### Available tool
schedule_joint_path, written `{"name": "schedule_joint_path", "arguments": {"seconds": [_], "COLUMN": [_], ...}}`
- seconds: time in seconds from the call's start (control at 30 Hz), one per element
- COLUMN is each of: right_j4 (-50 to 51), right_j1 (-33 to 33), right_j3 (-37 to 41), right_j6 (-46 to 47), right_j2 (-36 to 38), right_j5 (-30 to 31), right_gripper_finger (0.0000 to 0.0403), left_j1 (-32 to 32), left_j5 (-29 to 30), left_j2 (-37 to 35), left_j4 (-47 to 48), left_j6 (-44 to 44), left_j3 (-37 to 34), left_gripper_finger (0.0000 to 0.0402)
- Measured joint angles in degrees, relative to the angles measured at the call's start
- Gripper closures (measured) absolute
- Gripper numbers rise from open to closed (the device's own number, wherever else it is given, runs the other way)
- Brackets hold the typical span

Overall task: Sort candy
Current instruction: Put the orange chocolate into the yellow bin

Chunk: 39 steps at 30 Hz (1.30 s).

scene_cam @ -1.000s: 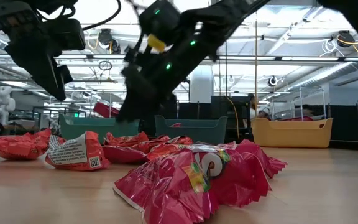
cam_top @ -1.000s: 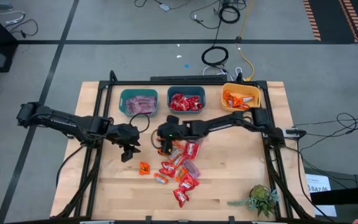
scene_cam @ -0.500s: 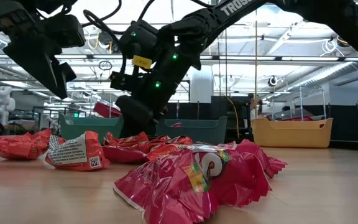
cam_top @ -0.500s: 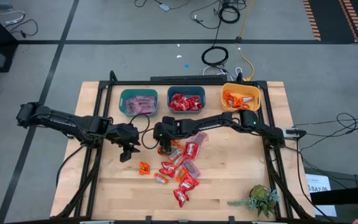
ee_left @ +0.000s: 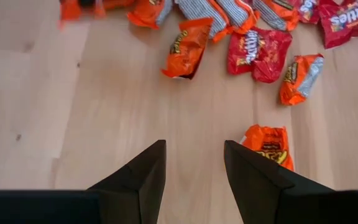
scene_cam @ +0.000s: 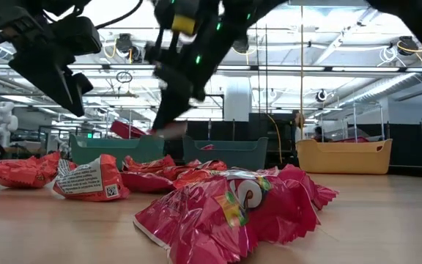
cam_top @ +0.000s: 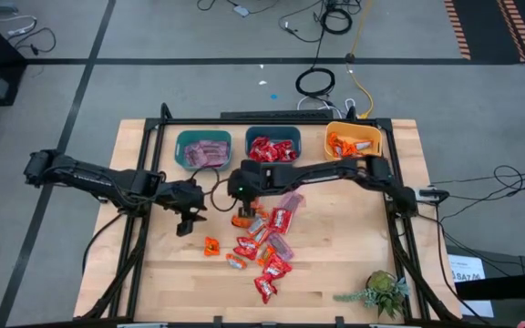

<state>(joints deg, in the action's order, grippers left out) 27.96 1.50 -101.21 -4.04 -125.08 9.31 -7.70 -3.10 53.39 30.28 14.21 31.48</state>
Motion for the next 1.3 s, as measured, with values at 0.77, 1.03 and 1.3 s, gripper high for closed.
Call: {"name": "schedule_joint_path", "arguments": {"seconds": [0.77,1.03,1.3], "right_j4": [-17.0,-16.5,-9.9], "right_j1": [11.2,20.9,33.6], "right_j3": [44.8,59.3,63.9], "right_j6": [3.3,13.3,17.1], "right_j2": [46.8,64.6,68.7], "right_j5": [-0.9,10.8,12.0], "right_gripper_finger": [0.0403,0.0403,0.0401], "left_j1": [0.0,0.0,0.0], "left_j5": [0.3,0.2,0.1], "left_j2": [0.0,0.0,0.0], "left_j4": [-1.5,-3.6,-6.4], "left_j6": [5.0,5.0,5.0], "left_j3": [0.0,0.0,0.0], "left_gripper_finger": [0.023,0.023,0.023]}}
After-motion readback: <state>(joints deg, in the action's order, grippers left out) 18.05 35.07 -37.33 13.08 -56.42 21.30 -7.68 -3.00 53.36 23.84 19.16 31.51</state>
